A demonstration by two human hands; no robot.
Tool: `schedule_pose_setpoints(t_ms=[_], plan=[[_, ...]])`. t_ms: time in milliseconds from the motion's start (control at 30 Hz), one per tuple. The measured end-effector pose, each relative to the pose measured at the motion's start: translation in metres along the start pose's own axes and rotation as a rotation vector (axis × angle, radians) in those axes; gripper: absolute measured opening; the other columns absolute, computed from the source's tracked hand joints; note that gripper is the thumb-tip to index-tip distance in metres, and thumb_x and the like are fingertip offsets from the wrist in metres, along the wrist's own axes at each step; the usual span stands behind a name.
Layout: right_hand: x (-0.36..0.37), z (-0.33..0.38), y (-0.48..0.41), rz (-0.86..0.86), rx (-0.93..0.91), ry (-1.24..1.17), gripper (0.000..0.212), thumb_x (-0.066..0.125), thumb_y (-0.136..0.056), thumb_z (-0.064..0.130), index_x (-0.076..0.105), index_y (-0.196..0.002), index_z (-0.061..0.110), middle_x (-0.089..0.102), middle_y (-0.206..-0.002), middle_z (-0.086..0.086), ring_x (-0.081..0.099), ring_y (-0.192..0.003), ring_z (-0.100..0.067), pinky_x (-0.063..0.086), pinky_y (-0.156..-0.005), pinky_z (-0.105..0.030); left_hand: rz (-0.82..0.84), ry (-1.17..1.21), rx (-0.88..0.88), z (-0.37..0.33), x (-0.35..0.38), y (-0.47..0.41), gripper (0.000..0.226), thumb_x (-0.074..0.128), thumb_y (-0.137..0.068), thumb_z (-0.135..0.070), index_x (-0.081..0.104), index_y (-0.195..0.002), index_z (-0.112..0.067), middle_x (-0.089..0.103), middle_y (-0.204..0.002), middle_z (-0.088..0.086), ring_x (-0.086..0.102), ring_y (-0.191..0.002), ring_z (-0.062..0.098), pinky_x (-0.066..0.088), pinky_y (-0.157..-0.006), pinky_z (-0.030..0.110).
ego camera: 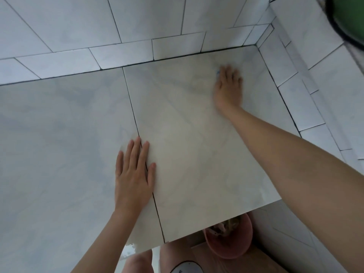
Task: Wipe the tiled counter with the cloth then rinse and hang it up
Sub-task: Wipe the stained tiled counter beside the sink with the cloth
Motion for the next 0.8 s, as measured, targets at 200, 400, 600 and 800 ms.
schedule_pose_setpoints(t_ms=[200, 400, 600, 800], plan=[[0.034, 0.126, 0.077, 0.104, -0.687, 0.035, 0.056, 0.011, -0.095, 0.031, 0.026, -0.147, 0.018, 0.023, -0.155, -0.005, 0.018, -0.144, -0.027, 0.005, -0.115, -0.035, 0.011, -0.015, -0.002, 0.001, 0.001, -0.001, 0.055, 0.030, -0.096, -0.035, 0.027, -0.148, -0.015, 0.021, -0.156, 0.003, 0.012, -0.146, 0.016, 0.010, -0.119, 0.040], [0.034, 0.083, 0.102, 0.215, -0.961, 0.072, 0.053, 0.021, -0.096, 0.034, 0.032, -0.145, 0.019, 0.031, -0.152, -0.004, 0.025, -0.142, -0.025, 0.009, -0.113, -0.035, 0.006, -0.010, 0.003, 0.001, 0.000, 0.000, 0.055, 0.029, -0.096, -0.035, 0.028, -0.147, -0.014, 0.023, -0.156, 0.004, 0.014, -0.145, 0.017, 0.011, -0.118, 0.041], [-0.005, -0.028, 0.003, 0.060, -0.205, 0.076, 0.056, 0.031, -0.099, 0.020, 0.012, -0.150, 0.010, 0.009, -0.158, -0.014, 0.006, -0.144, -0.035, 0.010, -0.116, -0.046, 0.017, -0.012, 0.000, 0.000, 0.000, 0.001, 0.056, 0.028, -0.096, -0.035, 0.025, -0.148, -0.014, 0.021, -0.156, 0.004, 0.011, -0.146, 0.017, 0.011, -0.118, 0.042], [0.006, 0.039, -0.031, 0.063, -0.064, 0.012, 0.050, 0.017, -0.102, 0.025, 0.008, -0.150, 0.013, 0.006, -0.159, -0.008, 0.005, -0.146, -0.028, 0.002, -0.118, -0.039, 0.017, -0.010, -0.002, 0.000, 0.000, -0.001, 0.056, 0.028, -0.096, -0.035, 0.026, -0.148, -0.014, 0.022, -0.156, 0.004, 0.013, -0.145, 0.018, 0.012, -0.118, 0.043]])
Point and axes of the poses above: each hand's wrist, its own y-axis away from the middle knuckle, its own x-axis out of the palm, z = x × y, the point moved 4 cm from there along -y, towards the middle knuckle
